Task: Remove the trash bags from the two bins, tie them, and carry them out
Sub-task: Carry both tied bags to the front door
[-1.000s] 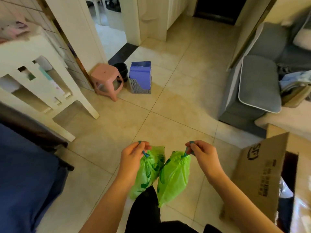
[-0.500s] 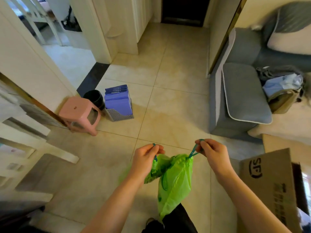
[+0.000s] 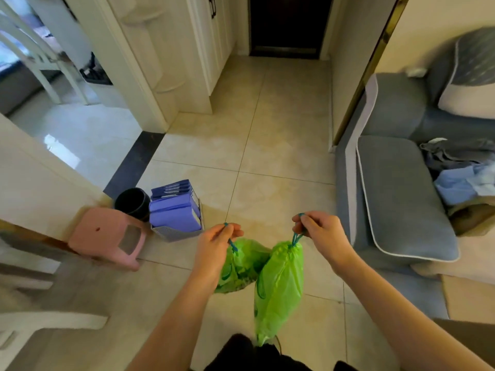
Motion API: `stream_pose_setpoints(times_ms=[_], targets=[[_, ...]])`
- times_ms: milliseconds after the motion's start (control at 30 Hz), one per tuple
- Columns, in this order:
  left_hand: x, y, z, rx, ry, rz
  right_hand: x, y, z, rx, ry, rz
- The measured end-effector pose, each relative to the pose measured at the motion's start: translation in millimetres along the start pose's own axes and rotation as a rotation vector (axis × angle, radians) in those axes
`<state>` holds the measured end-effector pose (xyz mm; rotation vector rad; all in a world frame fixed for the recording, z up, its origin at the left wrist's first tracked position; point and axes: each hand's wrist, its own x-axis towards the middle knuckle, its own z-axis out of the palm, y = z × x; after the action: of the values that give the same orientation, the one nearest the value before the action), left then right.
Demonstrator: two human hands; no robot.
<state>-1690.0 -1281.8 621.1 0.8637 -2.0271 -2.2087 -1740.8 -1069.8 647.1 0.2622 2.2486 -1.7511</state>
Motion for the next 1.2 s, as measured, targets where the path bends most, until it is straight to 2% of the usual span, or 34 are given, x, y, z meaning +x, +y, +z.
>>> stream_pose_setpoints(times_ms=[200, 533, 733, 867, 1100, 1200], targets=[[114, 45, 45, 0.060, -0.091, 0.043, 123, -32, -3, -0.034, 0.012, 0.005], [334, 129, 133, 0.086, -0.265, -0.021, 350, -114, 0, -0.030, 0.158, 0.057], [444, 187, 184, 0.120, -0.267, -0.030, 470, -160, -11, -0.013, 0.199, 0.060], [523, 213, 222, 0.159, -0.208, -0.009, 562, -180, -16, 0.031, 0.187, 0.050], [643, 265, 291, 0.196, -0.097, 0.012, 708, -221, -20, 0.036, 0.049, 0.006], [700, 291, 313, 0.181, -0.068, 0.013, 769, -247, -29, 0.052, 0.047, 0.010]])
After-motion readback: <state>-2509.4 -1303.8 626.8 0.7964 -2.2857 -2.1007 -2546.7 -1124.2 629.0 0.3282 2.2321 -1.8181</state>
